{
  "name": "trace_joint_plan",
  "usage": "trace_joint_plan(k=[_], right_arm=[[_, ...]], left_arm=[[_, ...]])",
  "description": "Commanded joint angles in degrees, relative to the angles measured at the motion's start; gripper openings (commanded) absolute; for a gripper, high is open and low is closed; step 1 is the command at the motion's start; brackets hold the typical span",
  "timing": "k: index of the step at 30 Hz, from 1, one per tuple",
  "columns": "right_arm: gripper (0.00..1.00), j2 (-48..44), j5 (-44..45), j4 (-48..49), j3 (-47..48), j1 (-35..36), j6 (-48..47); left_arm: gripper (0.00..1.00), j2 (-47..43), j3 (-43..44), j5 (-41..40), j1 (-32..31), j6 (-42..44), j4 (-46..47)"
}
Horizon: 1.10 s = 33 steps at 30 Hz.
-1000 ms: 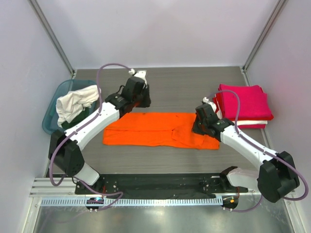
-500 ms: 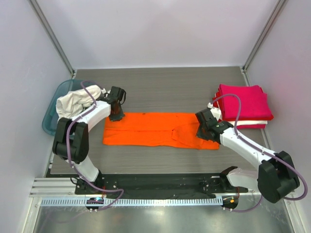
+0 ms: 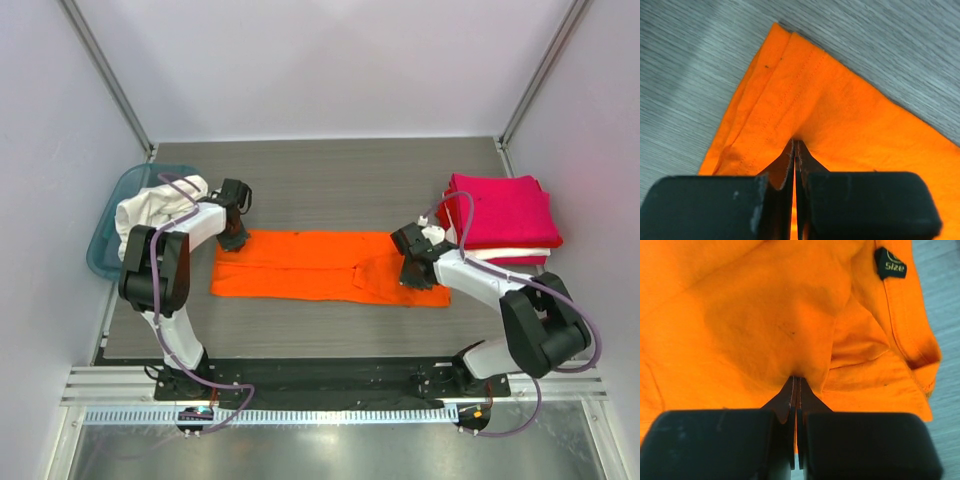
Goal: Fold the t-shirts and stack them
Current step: Fold the tshirt
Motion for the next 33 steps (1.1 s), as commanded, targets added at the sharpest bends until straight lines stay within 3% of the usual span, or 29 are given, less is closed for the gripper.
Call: trace_joint_plan(k=[1,8,13,16,24,25,31,33], right_arm=[[0.01,4.1,0.8,2.9,2.2,-1.5,-0.2],[0.01,12.7,-1.5,4.7,7.9,-6.2,-2.3],[0.01,22.2,-3.7,4.4,20.3,-7.9,-3.9],[0.01,28.3,-6.0,4.4,28.2,-9.0,-5.3],[0.01,45.9,-6.0,-2.0,54.8,-10.0,-10.3],[0.01,49.7,-6.0,-4.6,57.7,-10.3,-10.7],[0.01,60.2,-5.6,-10.4,77.9,-10.9,-15.9],[0.02,62.3,-8.1,-10.5,82.5,-11.2,-16.7]], left_arm=[[0.0,3.7,-1.5,-1.0,0.2,-3.3,-1.1],[0.0,-5.3,-13.5,4.8,-1.1,-10.2,1.2],[0.0,-16.2,-24.1,7.3,-6.6,-13.7,2.1],[0.0,-19.6,-27.4,7.6,-17.5,-17.2,2.6],[0.0,-21.3,-30.5,7.9,-34.3,-27.9,2.3],[0.0,-21.4,-30.3,7.6,-38.6,-30.6,2.3],[0.0,-17.2,-22.9,4.4,-58.2,-40.4,2.2],[0.0,-13.7,-18.7,3.8,-61.3,-43.2,2.3]])
